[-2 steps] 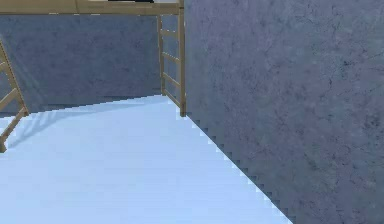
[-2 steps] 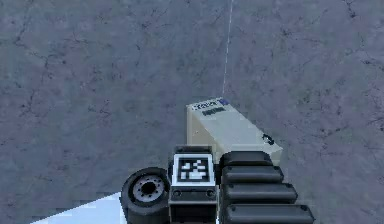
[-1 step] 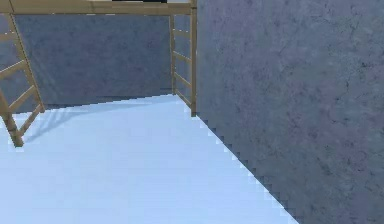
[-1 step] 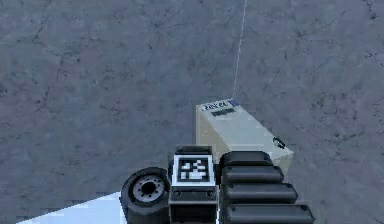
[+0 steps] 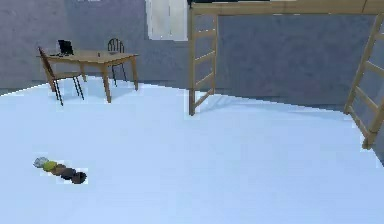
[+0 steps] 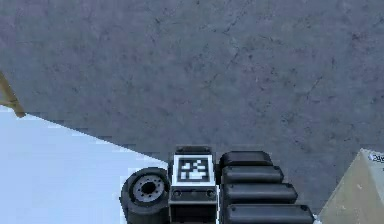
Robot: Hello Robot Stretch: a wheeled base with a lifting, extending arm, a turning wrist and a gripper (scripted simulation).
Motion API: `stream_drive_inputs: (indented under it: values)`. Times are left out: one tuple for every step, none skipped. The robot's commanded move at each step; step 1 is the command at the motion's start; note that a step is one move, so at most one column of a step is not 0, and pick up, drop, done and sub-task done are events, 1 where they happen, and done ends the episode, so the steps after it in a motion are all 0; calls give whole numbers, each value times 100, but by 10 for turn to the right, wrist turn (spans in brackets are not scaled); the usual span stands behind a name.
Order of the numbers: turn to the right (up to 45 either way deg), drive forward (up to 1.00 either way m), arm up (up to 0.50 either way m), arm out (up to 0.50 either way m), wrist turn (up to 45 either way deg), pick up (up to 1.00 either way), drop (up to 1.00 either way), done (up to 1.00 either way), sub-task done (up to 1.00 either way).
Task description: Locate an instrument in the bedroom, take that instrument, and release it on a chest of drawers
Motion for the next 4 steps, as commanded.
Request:
stream_drive_inputs:
  values:
    - [-450, 0, 0, 0, 0, 0, 0, 0, 0]
    - [-210, 0, 0, 0, 0, 0, 0, 0, 0]
    - [0, 10, 0, 0, 0, 0, 0, 0, 0]
    - [-390, 0, 0, 0, 0, 0, 0, 0, 0]
